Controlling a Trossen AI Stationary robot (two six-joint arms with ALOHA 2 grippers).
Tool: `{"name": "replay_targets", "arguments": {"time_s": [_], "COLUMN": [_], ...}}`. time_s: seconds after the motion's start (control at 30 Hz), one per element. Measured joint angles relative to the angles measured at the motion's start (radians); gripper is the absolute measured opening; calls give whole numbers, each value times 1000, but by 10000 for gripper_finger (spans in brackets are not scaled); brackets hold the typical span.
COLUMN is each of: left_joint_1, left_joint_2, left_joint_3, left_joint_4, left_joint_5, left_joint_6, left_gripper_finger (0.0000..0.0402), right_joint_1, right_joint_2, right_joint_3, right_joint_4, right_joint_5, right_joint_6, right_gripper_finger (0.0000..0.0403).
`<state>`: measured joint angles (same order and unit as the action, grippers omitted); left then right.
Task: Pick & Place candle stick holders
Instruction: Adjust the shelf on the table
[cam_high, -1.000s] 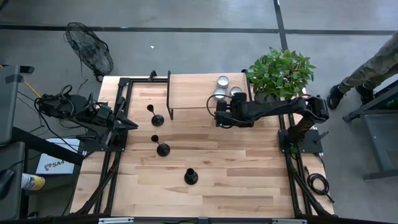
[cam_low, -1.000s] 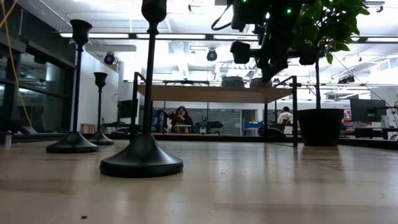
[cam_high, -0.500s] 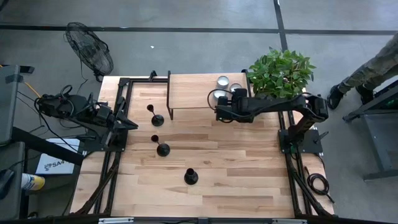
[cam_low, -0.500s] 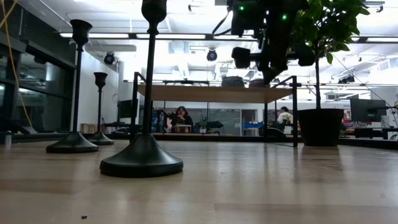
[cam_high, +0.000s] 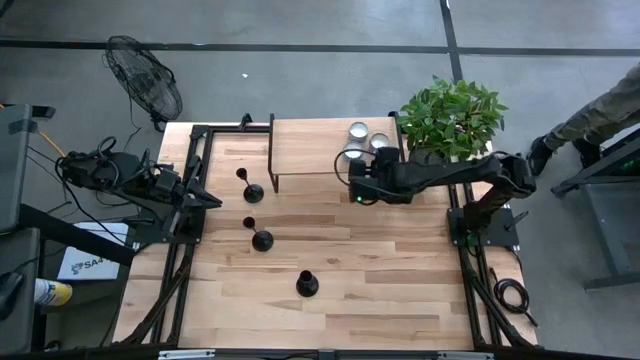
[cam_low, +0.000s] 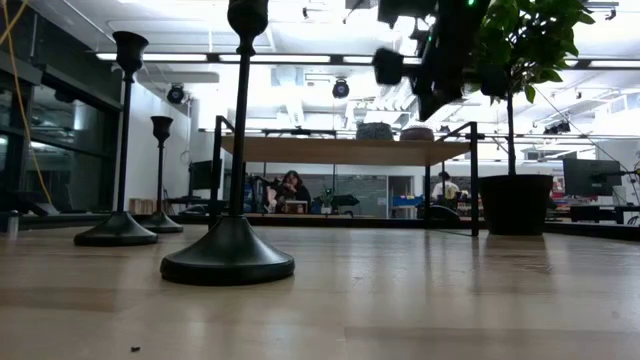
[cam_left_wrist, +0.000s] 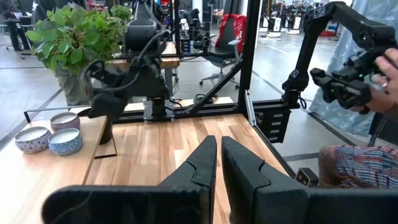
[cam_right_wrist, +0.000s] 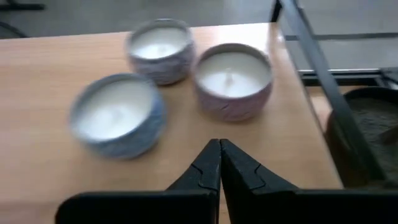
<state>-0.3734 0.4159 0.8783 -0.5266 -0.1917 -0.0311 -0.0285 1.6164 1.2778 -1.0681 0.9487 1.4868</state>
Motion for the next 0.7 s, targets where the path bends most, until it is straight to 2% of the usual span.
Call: {"name": "replay_targets", "arguments": {"time_s": [0.13,0.3,0.57,0.7], "left_joint_1": [0,0,0,0], "left_joint_2": [0,0,0,0], "left_joint_3": [0,0,0,0], "left_joint_4": [0,0,0,0], "left_joint_5": [0,0,0,0], "left_joint_6": [0,0,0,0], "left_gripper_finger": [26,26,26,26], "right_joint_1": [61,109,112,101], "right_joint_2": [-16,-3,101,165], "right_joint_3": [0,0,0,23], "right_joint_4": [50,233,582,674], "right_joint_5": [41,104,146,152], "right_joint_6": [-24,-144,-387,-465], "right_gripper_finger": [0,0,0,0]}}
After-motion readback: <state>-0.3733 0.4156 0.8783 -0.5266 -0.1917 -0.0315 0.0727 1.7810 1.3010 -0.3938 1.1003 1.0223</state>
